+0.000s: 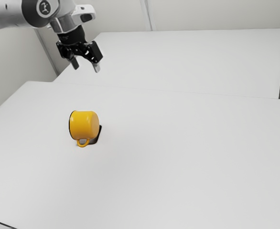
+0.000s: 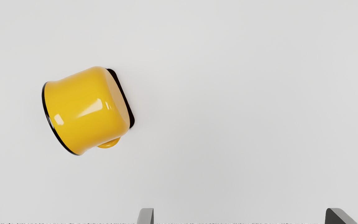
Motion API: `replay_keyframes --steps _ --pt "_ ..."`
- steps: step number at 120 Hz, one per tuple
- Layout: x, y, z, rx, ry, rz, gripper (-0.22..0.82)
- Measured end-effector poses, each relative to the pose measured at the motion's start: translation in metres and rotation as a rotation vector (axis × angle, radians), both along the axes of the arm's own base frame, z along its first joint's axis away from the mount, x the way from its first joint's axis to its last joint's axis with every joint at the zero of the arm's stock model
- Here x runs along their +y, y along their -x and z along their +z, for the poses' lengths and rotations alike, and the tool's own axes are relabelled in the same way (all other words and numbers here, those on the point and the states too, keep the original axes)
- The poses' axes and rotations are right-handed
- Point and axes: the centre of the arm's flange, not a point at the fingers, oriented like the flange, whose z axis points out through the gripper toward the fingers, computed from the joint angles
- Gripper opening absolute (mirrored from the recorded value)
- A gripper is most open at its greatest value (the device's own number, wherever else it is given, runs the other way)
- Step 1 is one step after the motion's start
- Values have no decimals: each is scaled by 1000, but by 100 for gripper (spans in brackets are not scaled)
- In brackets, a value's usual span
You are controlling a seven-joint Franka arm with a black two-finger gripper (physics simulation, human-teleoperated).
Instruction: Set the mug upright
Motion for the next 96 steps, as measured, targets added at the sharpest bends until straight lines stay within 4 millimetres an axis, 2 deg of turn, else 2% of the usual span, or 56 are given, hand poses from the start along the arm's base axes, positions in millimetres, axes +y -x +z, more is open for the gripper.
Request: replay_keyframes --steps 12,28,44,67,84,96 --pt "2 10 -1 8 6 5 60" --pt "9 25 -16 54 64 36 60" --pt "51 36 -34 88 136 133 60" --pt "95 53 -59 113 240 223 60" --pt "137 56 -82 110 305 268 60" --pt "158 55 -95 87 337 255 60"
